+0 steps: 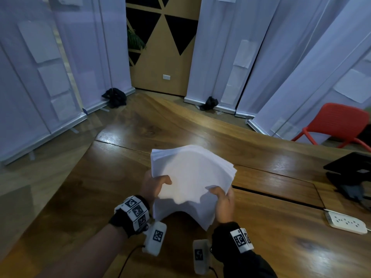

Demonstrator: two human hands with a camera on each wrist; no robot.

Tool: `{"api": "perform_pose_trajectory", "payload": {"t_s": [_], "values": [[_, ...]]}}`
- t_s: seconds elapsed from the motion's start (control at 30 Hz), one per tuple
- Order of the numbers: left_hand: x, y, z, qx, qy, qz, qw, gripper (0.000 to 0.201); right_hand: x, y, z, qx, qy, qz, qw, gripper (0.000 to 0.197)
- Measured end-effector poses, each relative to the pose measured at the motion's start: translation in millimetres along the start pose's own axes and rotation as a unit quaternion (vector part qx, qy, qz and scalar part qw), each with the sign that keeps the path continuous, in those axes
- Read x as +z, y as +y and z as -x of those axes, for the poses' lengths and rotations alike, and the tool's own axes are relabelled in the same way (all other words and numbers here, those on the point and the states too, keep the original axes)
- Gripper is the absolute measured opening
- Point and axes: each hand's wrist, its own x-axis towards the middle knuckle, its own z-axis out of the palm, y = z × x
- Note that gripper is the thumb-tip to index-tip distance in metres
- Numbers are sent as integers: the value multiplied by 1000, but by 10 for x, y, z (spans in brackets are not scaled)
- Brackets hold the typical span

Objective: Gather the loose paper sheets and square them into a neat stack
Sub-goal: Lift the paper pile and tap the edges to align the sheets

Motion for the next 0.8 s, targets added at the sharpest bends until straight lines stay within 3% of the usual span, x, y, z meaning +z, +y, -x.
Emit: {"api": "perform_pose_trajectory", "payload": {"t_s": [0.17,0.33,0.53,0.8], "values": [[-65,-16,10,78,-25,14,997,24,-114,-52,13,-42,23,-16,999,37],[-85,-260,-98,49,-62,-22,997,29,-132,119,-33,7,45,82,996,41],[-122,-207,-91,62,-83,-21,994,33,-172,56,-61,-11,48,33,998,46],[-163,-370,-178,63,-97,-63,991,50,-172,253,-81,27,27,94,995,35]]}}
